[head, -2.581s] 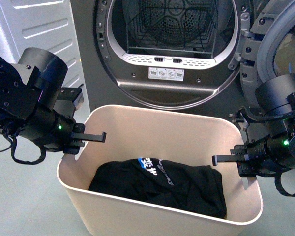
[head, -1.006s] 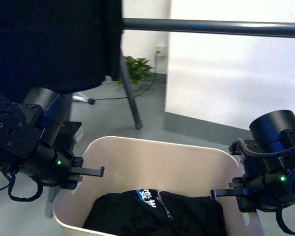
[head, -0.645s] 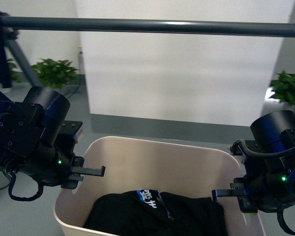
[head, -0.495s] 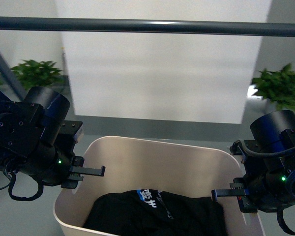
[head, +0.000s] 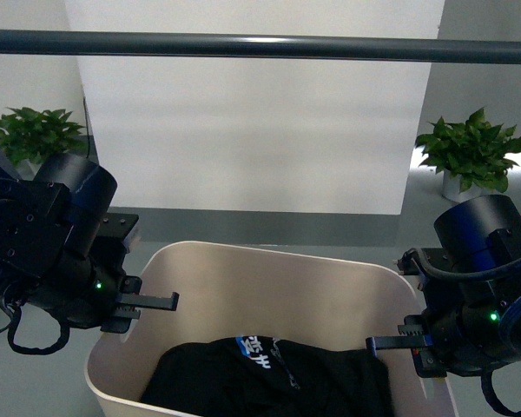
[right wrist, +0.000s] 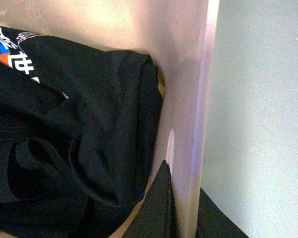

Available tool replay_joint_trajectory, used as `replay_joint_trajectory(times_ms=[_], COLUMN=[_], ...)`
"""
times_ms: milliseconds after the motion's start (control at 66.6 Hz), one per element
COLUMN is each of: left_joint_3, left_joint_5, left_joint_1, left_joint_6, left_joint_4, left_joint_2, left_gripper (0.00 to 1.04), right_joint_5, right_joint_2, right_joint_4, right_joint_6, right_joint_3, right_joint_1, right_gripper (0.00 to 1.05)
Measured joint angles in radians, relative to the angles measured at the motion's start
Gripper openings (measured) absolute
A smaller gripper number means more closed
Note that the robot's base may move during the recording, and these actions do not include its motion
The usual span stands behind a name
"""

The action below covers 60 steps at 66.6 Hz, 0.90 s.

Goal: Move hamper under clothes hanger

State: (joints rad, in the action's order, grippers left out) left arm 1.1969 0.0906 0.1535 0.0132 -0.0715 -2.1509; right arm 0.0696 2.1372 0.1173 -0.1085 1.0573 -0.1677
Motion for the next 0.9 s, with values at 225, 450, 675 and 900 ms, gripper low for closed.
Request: replay_joint_trajectory(times_ms=[225,450,675,900], left_joint_3=[0.000,-0.001,-0.001,-0.001], left_joint_5=[-0.016,0.011,-0.012,-0.004], left_joint_1=[0.018,-0.016,0.013,0.008], left_joint_6=[0.001,0.000,0.000,0.000], left_joint_4=[0.000,0.000,0.000,0.000], left_joint_2=[0.000,0.000,0.000,0.000], left_gripper=[0.04,0.04,0.04,0.04], right_joint_5=[0.015,-0.017,0.011,0.004], right_joint_2=[0.000,0.000,0.000,0.000], right_joint_4=[0.000,0.000,0.000,0.000], right_joint_6=[0.003,-0.005,-0.002,-0.001], right_joint_3=[0.000,0.000,0.000,0.000], right_joint_1=[0.021,-0.019,0.013,0.009], right_gripper=[0.03,0.03,0.03,0.03])
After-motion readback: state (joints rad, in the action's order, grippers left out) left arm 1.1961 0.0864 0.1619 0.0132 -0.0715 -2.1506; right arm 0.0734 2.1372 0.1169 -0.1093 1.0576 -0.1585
